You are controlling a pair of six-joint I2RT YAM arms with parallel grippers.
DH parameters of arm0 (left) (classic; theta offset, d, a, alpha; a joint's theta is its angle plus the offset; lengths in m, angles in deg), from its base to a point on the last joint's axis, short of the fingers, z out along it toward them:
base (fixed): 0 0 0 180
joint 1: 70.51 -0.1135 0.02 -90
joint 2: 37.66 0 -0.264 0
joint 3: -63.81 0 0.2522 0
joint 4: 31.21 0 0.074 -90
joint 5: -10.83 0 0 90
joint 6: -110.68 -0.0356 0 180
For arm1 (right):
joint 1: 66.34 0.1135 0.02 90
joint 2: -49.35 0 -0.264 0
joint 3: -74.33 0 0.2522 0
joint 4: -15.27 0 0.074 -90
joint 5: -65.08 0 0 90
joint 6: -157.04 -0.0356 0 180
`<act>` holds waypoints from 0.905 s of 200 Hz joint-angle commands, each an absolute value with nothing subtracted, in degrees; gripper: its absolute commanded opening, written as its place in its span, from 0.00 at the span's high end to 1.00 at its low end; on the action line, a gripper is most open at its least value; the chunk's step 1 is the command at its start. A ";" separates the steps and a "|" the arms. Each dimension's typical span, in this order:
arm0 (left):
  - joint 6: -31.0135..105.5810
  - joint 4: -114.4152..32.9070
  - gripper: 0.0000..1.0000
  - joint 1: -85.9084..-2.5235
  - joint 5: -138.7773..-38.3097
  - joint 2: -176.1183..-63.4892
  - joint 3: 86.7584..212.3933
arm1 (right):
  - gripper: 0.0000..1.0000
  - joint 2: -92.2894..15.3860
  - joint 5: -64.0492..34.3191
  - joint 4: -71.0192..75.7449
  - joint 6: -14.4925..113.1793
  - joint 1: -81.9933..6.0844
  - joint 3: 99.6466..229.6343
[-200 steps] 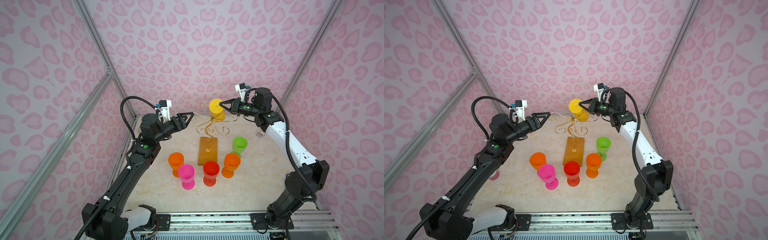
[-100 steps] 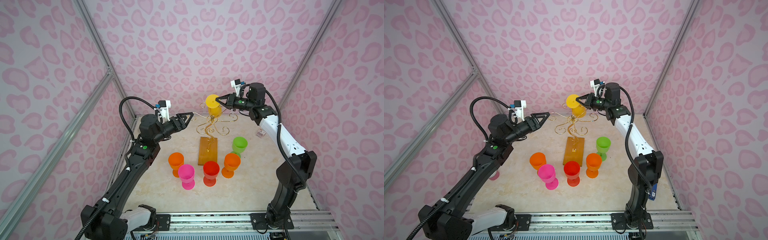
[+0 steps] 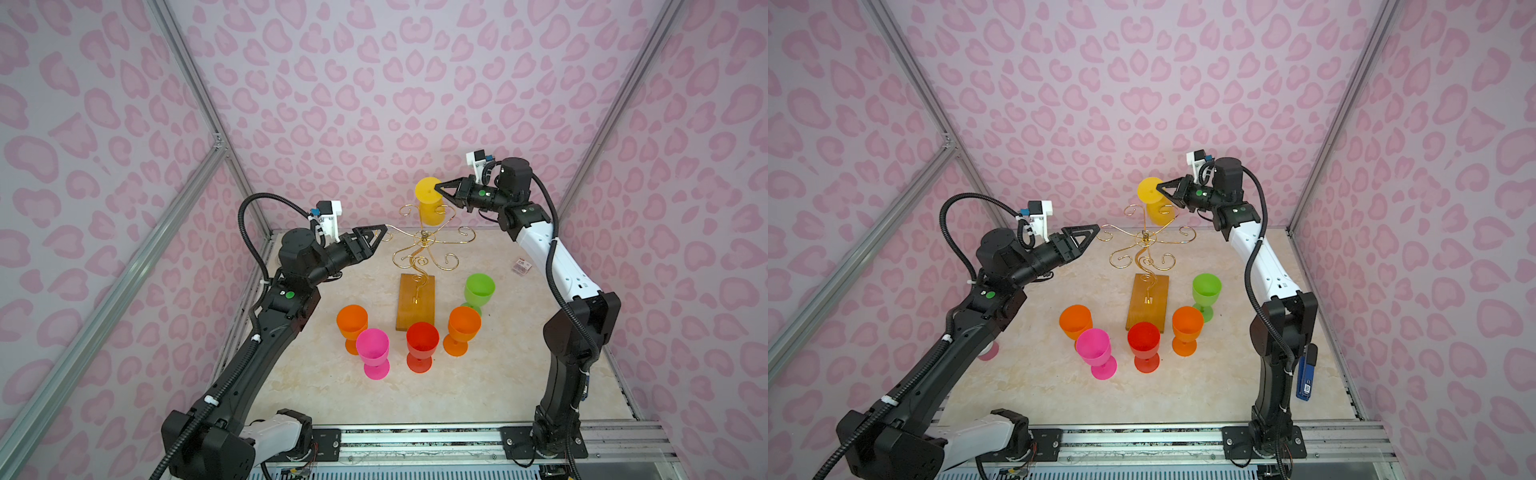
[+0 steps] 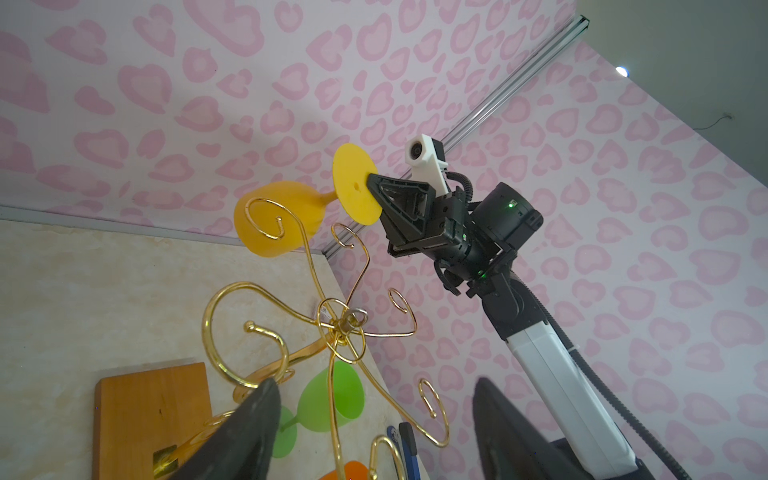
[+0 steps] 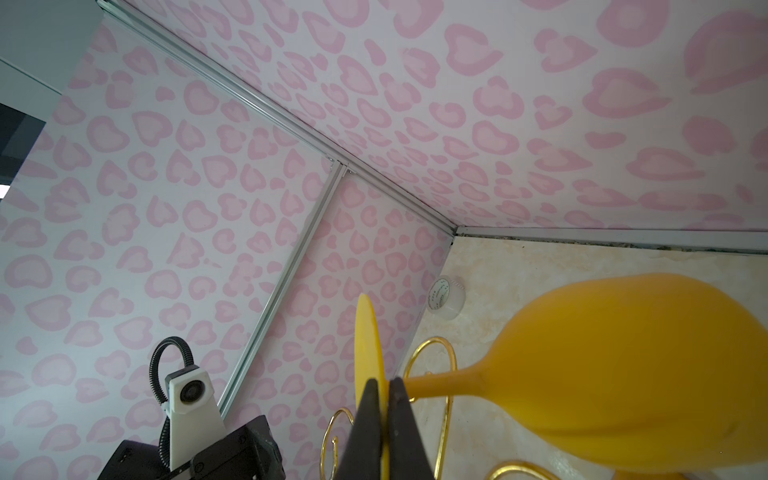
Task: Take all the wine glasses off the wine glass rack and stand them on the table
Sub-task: 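Lift the yellow glass above the rack while the left gripper rises toward it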
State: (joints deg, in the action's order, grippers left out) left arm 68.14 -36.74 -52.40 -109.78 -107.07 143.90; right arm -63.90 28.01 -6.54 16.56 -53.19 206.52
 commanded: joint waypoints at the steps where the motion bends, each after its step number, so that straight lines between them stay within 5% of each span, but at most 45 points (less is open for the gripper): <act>1: 66.91 -36.18 0.25 -52.46 -109.59 -106.28 144.55 | 1.00 -63.15 28.52 -1.76 15.28 -54.33 206.75; 134: 65.46 -30.59 0.26 -52.75 -113.46 -111.37 150.09 | 1.00 -34.09 28.54 27.84 4.94 -63.01 177.78; 181: 69.93 -18.52 0.25 -52.71 -120.40 -116.84 152.09 | 1.00 -30.17 27.79 48.85 -10.72 -62.47 169.44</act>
State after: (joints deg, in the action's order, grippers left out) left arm 67.48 -28.77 -52.70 -115.38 -114.56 150.94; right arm -30.11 27.99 32.87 0.37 -62.94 172.05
